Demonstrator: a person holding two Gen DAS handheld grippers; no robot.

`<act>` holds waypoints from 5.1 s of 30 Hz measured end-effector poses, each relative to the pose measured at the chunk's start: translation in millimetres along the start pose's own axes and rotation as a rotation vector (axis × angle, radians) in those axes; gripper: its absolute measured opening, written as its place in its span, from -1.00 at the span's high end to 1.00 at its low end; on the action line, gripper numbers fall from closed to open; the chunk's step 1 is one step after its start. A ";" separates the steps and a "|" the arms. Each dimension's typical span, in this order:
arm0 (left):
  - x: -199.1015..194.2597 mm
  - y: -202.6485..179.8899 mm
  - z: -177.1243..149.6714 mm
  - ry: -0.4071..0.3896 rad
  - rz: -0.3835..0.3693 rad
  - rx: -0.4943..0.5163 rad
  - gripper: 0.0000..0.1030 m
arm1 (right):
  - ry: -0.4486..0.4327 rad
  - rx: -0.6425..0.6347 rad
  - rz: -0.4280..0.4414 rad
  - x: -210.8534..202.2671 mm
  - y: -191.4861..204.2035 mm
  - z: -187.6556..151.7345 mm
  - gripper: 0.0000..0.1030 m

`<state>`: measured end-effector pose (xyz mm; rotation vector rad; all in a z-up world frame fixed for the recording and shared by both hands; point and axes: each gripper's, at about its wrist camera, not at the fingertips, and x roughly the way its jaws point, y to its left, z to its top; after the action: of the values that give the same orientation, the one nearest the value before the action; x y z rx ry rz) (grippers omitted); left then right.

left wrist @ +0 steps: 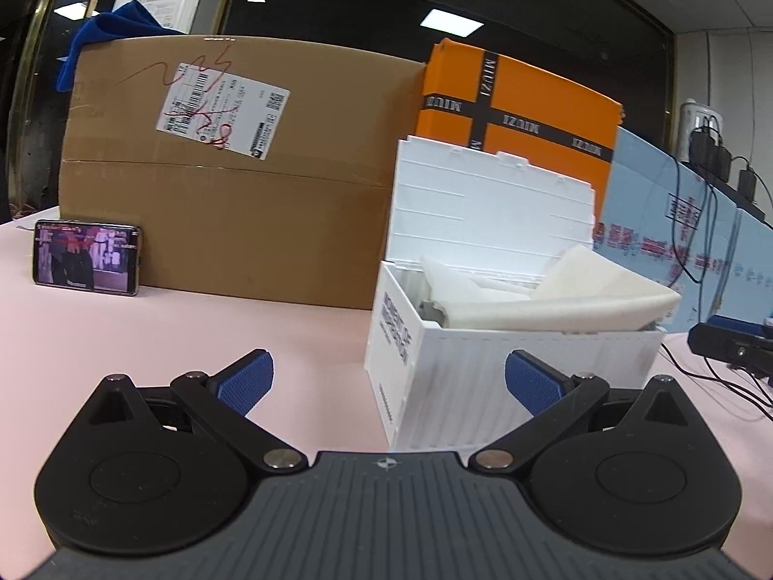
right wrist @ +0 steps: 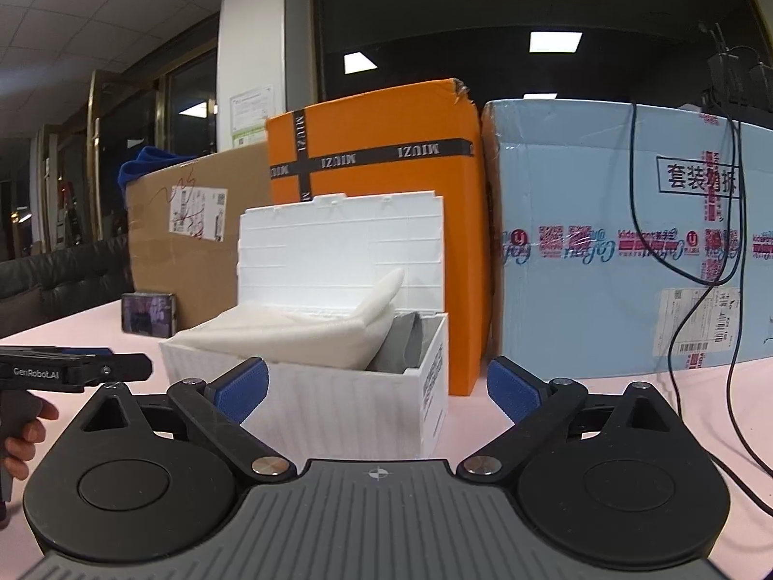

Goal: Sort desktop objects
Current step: 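Withdraw both tools back from the storage box, then reach the right tool down toward the pink square pad, then close the right tool on the pink pad edge and lift it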

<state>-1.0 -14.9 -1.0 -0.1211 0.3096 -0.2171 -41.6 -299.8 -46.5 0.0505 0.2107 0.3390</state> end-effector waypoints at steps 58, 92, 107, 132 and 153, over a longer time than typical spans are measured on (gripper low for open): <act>-1.3 -22.8 -12.9 0.124 -0.007 0.132 -1.00 | 0.483 -0.219 0.311 7.6 62.5 -51.2 -0.95; -10.2 -33.3 -12.4 0.159 0.040 0.179 -1.00 | 0.371 -0.093 0.234 3.7 68.0 -34.0 -0.77; -22.5 -36.9 12.1 0.083 -0.070 0.119 -1.00 | 0.166 -0.052 0.246 -6.1 64.0 10.7 -0.77; 34.1 -27.6 66.2 0.053 -0.032 0.146 -1.00 | 0.126 -0.083 0.047 88.1 37.7 60.5 -0.05; 11.3 -51.6 41.5 0.190 -0.441 0.106 -0.76 | 0.185 0.000 0.118 112.9 20.4 44.4 -0.02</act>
<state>12.6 -63.9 42.8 -0.0627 0.4581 -0.6839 65.3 -243.4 -23.6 0.0317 0.3924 0.4622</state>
